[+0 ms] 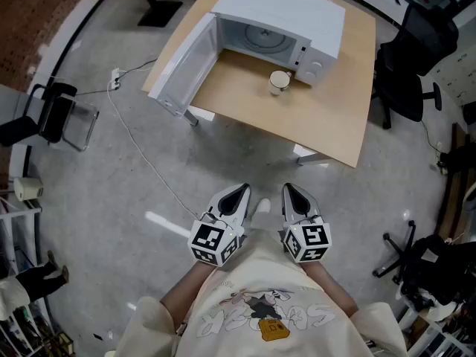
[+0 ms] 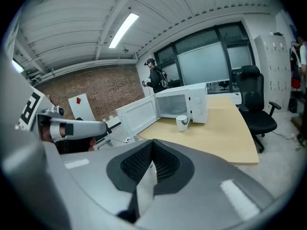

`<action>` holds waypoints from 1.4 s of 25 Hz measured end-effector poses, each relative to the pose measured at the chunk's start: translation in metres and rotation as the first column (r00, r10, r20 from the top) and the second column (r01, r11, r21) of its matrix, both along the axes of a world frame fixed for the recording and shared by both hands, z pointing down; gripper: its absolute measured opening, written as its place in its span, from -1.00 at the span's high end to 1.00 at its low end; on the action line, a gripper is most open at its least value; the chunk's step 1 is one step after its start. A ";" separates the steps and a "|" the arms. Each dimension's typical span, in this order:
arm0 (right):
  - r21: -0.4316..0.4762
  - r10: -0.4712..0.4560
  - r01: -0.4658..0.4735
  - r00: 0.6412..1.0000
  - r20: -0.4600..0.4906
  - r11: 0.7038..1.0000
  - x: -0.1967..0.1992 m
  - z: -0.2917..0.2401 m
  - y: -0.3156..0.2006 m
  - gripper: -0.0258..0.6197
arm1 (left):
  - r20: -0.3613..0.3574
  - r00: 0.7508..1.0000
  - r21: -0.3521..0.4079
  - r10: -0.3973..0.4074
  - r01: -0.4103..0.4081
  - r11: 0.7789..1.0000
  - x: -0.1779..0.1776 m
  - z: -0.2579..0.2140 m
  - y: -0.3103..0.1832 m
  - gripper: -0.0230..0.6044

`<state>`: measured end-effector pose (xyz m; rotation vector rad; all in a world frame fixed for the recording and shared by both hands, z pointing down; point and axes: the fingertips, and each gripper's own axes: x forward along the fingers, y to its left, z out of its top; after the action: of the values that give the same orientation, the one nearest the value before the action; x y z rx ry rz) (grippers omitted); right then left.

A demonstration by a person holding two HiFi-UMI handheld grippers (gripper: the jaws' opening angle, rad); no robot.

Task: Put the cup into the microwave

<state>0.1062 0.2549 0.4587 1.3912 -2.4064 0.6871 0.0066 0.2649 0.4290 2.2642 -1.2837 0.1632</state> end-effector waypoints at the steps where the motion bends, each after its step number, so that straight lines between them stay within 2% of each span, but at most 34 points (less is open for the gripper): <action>1: 0.004 -0.001 0.001 1.000 0.003 1.000 0.000 -0.002 -0.006 0.90 | 0.008 1.000 -0.003 0.002 -0.002 1.000 0.001 0.001 -0.002 0.91; 7: -0.003 -0.016 0.016 1.000 0.023 1.000 -0.005 0.002 -0.019 0.90 | 0.016 1.000 0.005 0.001 -0.001 1.000 -0.002 0.001 -0.011 0.91; 12: -0.007 -0.005 0.005 1.000 0.011 1.000 -0.010 0.001 -0.016 0.90 | 0.017 0.999 -0.018 0.029 -0.028 0.999 -0.006 0.004 -0.011 0.91; 19: 0.002 0.062 -0.063 0.993 0.104 0.998 -0.032 -0.004 -0.026 0.90 | 0.005 1.000 -0.024 0.013 -0.013 1.000 -0.041 0.004 -0.013 0.91; 23: 0.003 0.101 -0.101 0.992 0.081 0.995 -0.047 0.001 -0.030 0.90 | -0.009 1.000 -0.028 0.026 -0.026 0.999 -0.061 0.006 -0.019 0.91; 29: -0.017 0.110 -0.109 0.993 0.044 0.994 -0.057 0.007 -0.046 0.90 | -0.036 0.998 -0.078 0.050 -0.053 0.996 -0.070 0.020 -0.044 0.91; 35: -0.038 0.078 -0.075 0.995 0.067 0.996 -0.040 0.020 -0.120 0.90 | -0.028 0.999 -0.071 0.039 -0.041 0.997 -0.052 0.029 -0.121 0.91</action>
<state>0.0664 0.1347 0.4786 1.4752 -2.3904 0.8054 -0.0456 0.1442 0.4578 2.2252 -1.2004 0.1895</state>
